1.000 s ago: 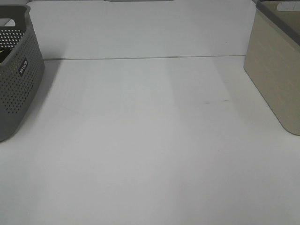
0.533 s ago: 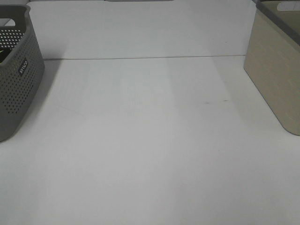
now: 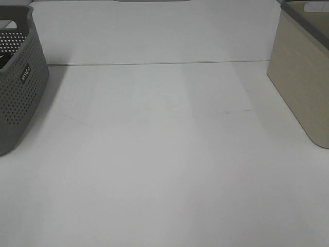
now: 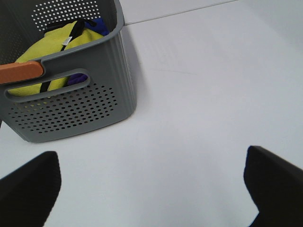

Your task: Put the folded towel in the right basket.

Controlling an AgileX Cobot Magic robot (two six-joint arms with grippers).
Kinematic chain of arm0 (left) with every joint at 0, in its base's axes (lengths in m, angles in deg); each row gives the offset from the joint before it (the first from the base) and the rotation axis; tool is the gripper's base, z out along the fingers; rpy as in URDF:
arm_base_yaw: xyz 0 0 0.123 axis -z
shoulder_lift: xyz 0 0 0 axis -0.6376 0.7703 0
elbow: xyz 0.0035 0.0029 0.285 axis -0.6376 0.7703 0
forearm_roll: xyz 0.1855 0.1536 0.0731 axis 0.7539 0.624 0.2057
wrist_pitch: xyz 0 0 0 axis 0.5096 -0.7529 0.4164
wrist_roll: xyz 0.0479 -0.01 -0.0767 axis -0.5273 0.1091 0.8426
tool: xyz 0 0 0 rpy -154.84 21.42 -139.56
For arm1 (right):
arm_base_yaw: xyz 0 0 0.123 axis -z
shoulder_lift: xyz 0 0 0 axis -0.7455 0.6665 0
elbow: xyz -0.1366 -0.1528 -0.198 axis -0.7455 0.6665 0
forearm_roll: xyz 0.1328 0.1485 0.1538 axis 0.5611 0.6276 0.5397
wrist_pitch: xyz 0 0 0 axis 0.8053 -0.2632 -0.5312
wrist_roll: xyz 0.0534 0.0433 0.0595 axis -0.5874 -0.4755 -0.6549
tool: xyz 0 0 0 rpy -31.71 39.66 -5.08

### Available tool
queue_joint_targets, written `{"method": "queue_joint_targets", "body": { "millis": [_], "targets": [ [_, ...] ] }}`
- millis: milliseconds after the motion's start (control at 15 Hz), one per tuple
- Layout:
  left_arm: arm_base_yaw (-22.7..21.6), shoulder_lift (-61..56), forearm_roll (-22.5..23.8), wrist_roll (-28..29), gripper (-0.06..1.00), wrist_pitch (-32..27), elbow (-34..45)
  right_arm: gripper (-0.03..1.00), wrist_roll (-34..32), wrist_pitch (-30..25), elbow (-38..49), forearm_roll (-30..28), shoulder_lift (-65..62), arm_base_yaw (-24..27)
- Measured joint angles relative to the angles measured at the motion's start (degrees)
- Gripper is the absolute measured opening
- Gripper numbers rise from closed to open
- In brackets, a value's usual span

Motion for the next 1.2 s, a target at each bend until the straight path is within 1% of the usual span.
{"method": "queue_joint_targets", "body": {
  "millis": [400, 1200],
  "targets": [
    [0.0, 0.0, 0.0, 0.0, 0.99, 0.0, 0.0, 0.87, 0.0, 0.1, 0.1, 0.0, -6.6, 0.0],
    [0.0, 0.0, 0.0, 0.0, 0.99, 0.0, 0.0, 0.87, 0.0, 0.1, 0.1, 0.0, -6.6, 0.0]
  ]
}}
